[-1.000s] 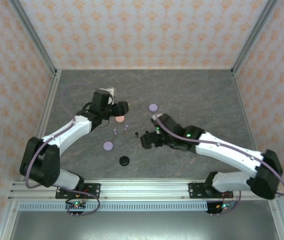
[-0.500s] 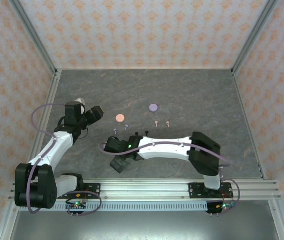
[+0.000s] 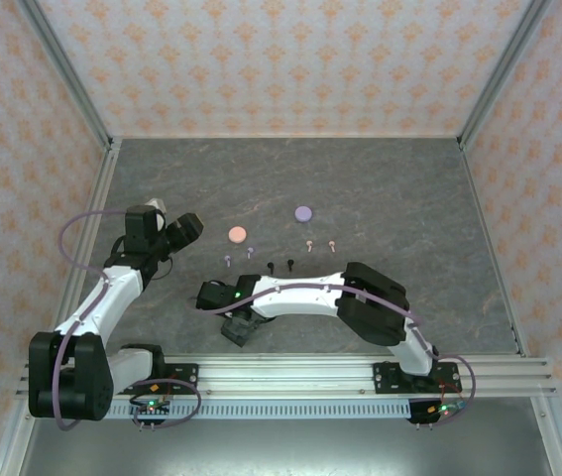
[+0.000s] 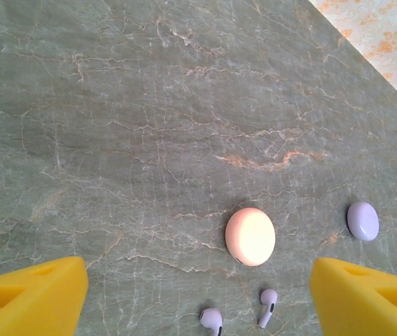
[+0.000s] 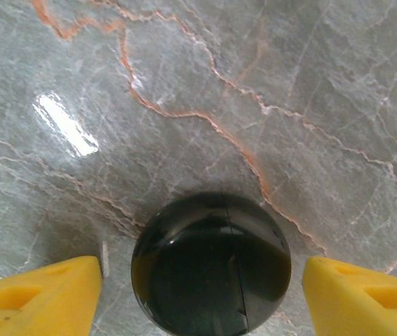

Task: Insert the wireless bluetooth earbuds into the charging case

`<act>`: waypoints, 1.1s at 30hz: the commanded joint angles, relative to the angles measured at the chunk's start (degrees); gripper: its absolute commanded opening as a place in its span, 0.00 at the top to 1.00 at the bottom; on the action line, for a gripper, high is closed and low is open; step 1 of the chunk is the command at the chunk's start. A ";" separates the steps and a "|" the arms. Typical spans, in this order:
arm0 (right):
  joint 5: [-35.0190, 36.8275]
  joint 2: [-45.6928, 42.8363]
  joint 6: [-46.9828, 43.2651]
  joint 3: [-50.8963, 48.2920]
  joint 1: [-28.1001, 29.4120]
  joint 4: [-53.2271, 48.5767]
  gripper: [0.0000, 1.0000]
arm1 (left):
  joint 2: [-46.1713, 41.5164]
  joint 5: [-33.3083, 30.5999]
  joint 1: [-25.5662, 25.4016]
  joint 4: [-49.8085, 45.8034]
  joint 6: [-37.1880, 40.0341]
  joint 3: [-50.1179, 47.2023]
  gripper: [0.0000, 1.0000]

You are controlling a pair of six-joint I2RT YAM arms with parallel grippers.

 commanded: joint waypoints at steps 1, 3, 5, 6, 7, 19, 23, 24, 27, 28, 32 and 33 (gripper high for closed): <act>0.92 1.31 -0.64 1.86 -0.46 -2.47 0.28 | -1.66 0.57 0.46 0.39 -0.44 -0.76 0.17; 0.59 1.27 -0.39 1.37 -0.88 -2.48 0.29 | -1.88 0.83 0.46 0.17 -0.44 -0.77 0.17; -0.06 1.19 -0.39 0.72 -1.32 -2.04 0.31 | -2.06 1.05 0.46 0.02 -0.33 -0.96 0.17; -0.36 1.15 -0.45 0.54 -1.52 -1.90 0.32 | -2.07 1.14 0.46 -0.12 -0.22 -0.95 0.16; -0.75 1.22 -0.50 0.41 -1.73 -1.70 0.33 | -2.14 1.16 0.46 -0.20 -0.27 -1.01 0.16; -1.80 -3.69 -1.13 -4.36 -4.28 2.30 0.52 | -2.51 4.33 0.46 -1.27 0.61 -0.18 0.16; 0.05 -10.75 -2.93 -8.43 -5.90 5.92 0.53 | -2.69 8.12 0.38 -2.44 2.58 1.04 0.17; 1.01 -13.09 -3.78 -9.88 -6.26 7.13 0.53 | -2.80 9.78 0.43 -2.50 2.93 1.40 0.18; 4.19 -20.38 -7.50 -14.15 -7.24 11.12 0.53 | -3.18 15.35 0.07 -2.30 3.34 2.47 0.19; 6.01 -23.58 -9.46 -15.78 -7.46 12.74 0.53 | -3.56 17.21 -0.23 -2.09 3.38 2.85 0.20; 12.08 -35.95 -17.53 -23.62 -7.43 22.30 0.53 | -5.65 22.72 -2.37 -1.19 3.03 4.41 0.20; 13.44 -38.75 -19.51 -25.44 -7.50 24.68 0.53 | -6.15 23.85 -2.99 -1.05 2.94 4.87 0.20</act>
